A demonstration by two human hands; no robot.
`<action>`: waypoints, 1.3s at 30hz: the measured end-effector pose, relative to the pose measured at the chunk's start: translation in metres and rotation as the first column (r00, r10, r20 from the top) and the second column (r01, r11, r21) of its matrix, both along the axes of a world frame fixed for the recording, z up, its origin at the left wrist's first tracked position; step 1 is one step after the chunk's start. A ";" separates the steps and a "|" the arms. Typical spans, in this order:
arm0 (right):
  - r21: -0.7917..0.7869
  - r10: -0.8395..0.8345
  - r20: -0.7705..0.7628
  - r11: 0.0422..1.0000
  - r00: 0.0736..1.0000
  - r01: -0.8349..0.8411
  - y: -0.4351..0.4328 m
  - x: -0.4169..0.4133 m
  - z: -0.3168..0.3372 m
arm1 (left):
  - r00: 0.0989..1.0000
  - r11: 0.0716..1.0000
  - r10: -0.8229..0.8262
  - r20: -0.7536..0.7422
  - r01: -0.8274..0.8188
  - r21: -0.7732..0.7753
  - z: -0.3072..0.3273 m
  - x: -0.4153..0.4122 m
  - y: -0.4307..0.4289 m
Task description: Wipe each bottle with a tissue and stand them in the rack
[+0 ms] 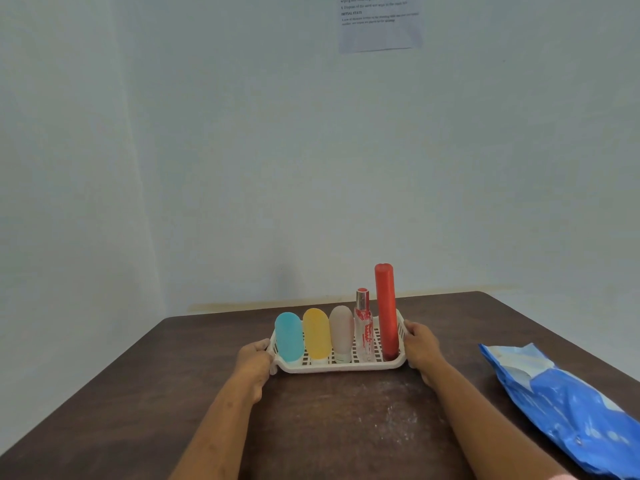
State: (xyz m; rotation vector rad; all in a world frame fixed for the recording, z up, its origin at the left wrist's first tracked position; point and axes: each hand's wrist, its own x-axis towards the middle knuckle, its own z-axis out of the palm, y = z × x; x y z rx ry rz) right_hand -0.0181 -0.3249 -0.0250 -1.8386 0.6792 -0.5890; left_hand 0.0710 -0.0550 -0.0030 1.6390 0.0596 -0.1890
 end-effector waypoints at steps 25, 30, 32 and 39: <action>-0.047 0.024 -0.031 0.999 0.999 -0.025 -0.007 0.010 0.016 | 0.999 0.999 0.031 -0.040 -0.032 -0.023 0.005 0.005 -0.016; -0.066 0.043 -0.026 0.997 0.999 -0.045 -0.009 0.012 0.018 | 0.997 0.999 0.021 -0.069 -0.024 -0.043 0.012 0.000 -0.017; -0.068 0.046 -0.028 0.997 0.999 -0.048 -0.007 0.011 0.019 | 0.996 0.999 -0.007 -0.092 0.003 -0.036 0.017 0.000 -0.015; -0.308 0.069 -0.039 0.948 0.997 -0.077 -0.045 0.016 0.066 | 0.960 0.951 -0.012 0.278 -0.074 0.299 0.066 0.056 0.020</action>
